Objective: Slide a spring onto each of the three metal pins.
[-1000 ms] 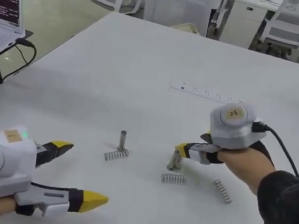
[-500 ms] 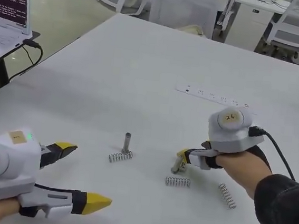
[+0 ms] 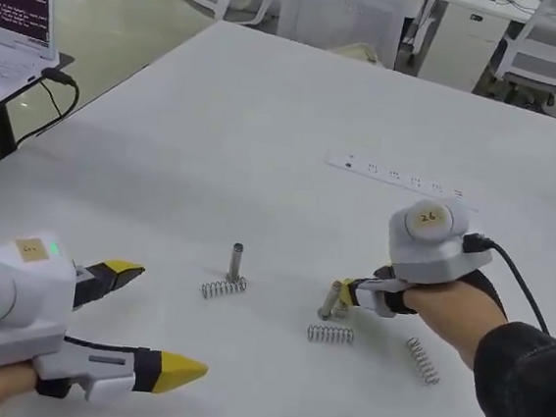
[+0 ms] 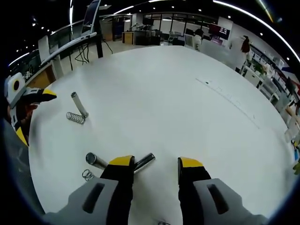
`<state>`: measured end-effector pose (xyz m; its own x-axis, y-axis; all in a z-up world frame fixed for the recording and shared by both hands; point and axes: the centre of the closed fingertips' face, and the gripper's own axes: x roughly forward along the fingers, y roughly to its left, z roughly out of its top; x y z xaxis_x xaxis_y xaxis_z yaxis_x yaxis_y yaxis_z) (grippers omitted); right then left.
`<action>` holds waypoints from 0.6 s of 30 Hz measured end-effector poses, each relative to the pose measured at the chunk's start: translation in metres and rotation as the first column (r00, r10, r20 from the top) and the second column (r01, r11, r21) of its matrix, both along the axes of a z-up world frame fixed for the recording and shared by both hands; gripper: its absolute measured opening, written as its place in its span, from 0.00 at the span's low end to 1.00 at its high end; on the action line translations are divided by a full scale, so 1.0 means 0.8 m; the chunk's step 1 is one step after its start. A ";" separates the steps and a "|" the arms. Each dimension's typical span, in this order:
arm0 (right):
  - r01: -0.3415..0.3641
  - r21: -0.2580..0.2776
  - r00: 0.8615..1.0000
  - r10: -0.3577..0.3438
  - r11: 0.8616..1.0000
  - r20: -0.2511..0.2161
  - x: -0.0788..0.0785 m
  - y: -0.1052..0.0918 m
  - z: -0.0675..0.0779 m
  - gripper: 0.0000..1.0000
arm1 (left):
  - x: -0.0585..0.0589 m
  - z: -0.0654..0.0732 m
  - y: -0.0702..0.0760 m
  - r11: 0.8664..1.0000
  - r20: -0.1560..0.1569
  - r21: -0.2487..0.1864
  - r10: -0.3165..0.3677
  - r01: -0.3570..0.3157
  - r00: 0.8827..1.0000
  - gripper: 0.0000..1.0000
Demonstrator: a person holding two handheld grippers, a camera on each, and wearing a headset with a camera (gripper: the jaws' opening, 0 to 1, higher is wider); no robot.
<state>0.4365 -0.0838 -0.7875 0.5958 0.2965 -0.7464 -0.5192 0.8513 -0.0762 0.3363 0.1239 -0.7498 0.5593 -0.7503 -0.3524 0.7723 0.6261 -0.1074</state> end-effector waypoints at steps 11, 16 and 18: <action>0.011 0.003 1.000 -0.011 1.000 -0.021 -0.004 -0.003 -0.003 0.27 | -0.001 0.001 -0.002 1.000 0.000 -0.001 0.001 -0.001 1.000 0.84; 0.010 0.002 1.000 -0.010 1.000 -0.029 -0.006 -0.003 -0.003 0.23 | -0.002 0.001 -0.002 1.000 -0.001 -0.001 0.000 0.000 1.000 0.83; 0.010 0.000 0.999 -0.010 1.000 -0.035 -0.007 -0.003 -0.004 0.21 | -0.002 0.001 -0.002 1.000 -0.001 0.000 -0.001 0.001 1.000 0.83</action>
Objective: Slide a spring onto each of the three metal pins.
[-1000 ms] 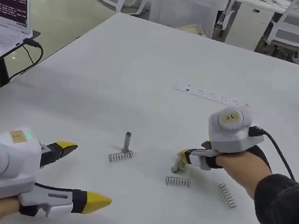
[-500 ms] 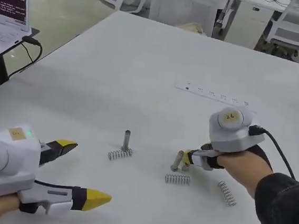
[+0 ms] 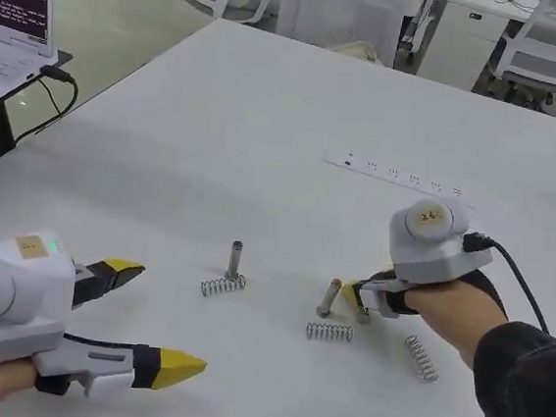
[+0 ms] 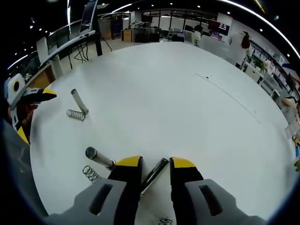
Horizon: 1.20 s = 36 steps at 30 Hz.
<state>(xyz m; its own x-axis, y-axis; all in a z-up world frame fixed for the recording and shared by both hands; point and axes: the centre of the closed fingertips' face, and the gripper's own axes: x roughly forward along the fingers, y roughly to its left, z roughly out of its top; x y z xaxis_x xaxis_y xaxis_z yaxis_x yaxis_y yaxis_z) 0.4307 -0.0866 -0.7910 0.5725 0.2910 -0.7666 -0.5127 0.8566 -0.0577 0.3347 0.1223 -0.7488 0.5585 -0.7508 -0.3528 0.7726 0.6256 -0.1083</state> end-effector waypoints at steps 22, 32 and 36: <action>0.013 -0.037 0.999 -0.014 0.999 -0.035 -0.001 -0.010 -0.004 0.11 | 0.000 0.000 0.000 1.000 -0.002 0.002 -0.003 0.003 1.000 0.81; 0.007 -0.053 0.998 -0.011 0.999 -0.059 -0.001 -0.009 -0.005 0.10 | 0.000 -0.001 0.001 1.000 -0.007 0.003 -0.003 0.003 1.000 0.80; 0.008 -0.047 0.997 -0.012 0.999 -0.070 -0.003 -0.007 -0.006 0.09 | 0.000 -0.001 0.001 1.000 -0.006 0.003 -0.005 0.005 1.000 0.80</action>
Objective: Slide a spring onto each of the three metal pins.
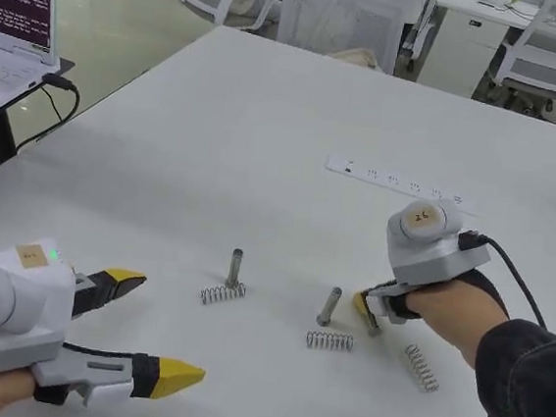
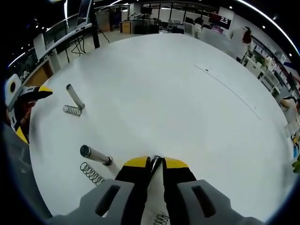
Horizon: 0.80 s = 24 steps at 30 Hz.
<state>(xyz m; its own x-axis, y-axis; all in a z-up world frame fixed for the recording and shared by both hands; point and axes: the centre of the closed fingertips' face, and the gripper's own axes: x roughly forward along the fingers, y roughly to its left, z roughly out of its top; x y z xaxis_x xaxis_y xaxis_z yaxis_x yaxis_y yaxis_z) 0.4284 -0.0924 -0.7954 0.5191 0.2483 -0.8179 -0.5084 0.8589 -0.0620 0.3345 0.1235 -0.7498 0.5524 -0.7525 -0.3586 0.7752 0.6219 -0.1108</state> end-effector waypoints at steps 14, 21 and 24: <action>0.002 0.007 0.999 -0.002 1.000 -0.048 -0.003 -0.001 0.000 0.06 | -0.001 0.000 0.001 1.000 -0.001 0.000 0.001 -0.001 1.000 0.80; -0.039 -0.039 0.996 0.036 0.998 -0.080 -0.003 -0.001 -0.002 0.06 | 0.000 0.000 0.001 1.000 -0.001 -0.001 0.003 -0.003 1.000 0.79; -0.058 -0.058 0.995 0.053 0.997 -0.089 -0.003 0.000 -0.002 0.06 | 0.000 0.000 0.002 1.000 0.000 -0.001 0.003 -0.003 1.000 0.79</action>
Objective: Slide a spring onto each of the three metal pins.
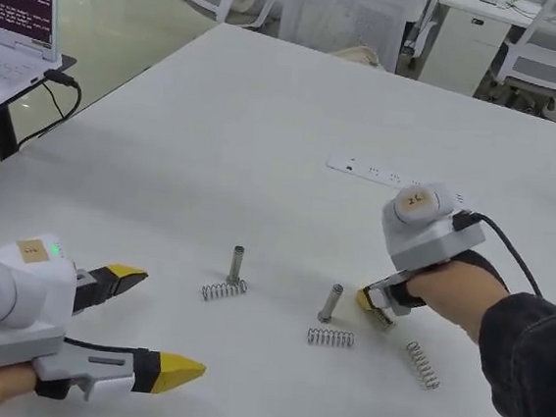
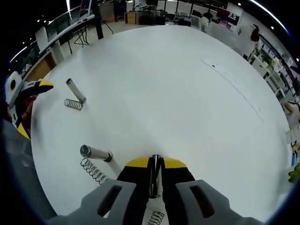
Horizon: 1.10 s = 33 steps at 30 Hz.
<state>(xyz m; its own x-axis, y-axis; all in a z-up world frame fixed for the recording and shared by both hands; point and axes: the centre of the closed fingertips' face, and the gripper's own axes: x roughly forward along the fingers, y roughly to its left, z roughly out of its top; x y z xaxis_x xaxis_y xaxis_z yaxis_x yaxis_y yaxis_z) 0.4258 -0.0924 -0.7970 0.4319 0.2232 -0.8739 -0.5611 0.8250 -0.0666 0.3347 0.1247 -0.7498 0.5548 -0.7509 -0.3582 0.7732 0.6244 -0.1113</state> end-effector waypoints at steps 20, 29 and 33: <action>0.009 0.032 0.999 -0.010 0.999 0.035 -0.001 -0.005 0.016 0.05 | -0.001 0.001 -0.001 1.000 0.002 0.005 -0.001 0.001 1.000 0.79; 0.024 0.063 0.997 -0.028 0.998 0.069 -0.012 -0.010 0.034 0.05 | -0.002 0.004 -0.003 1.000 0.006 0.004 -0.006 0.006 1.000 0.78; 0.031 0.067 0.996 -0.037 0.997 0.079 -0.018 -0.017 0.037 0.05 | -0.003 0.005 -0.003 1.000 0.009 0.005 -0.007 0.007 1.000 0.78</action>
<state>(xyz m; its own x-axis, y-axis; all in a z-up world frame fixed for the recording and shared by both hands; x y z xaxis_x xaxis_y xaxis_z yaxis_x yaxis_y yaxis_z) 0.4116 -0.1063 -0.7675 0.5079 0.2630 -0.8203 -0.5277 0.8477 -0.0549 0.3324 0.1223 -0.7460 0.5527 -0.7530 -0.3571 0.7784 0.6195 -0.1016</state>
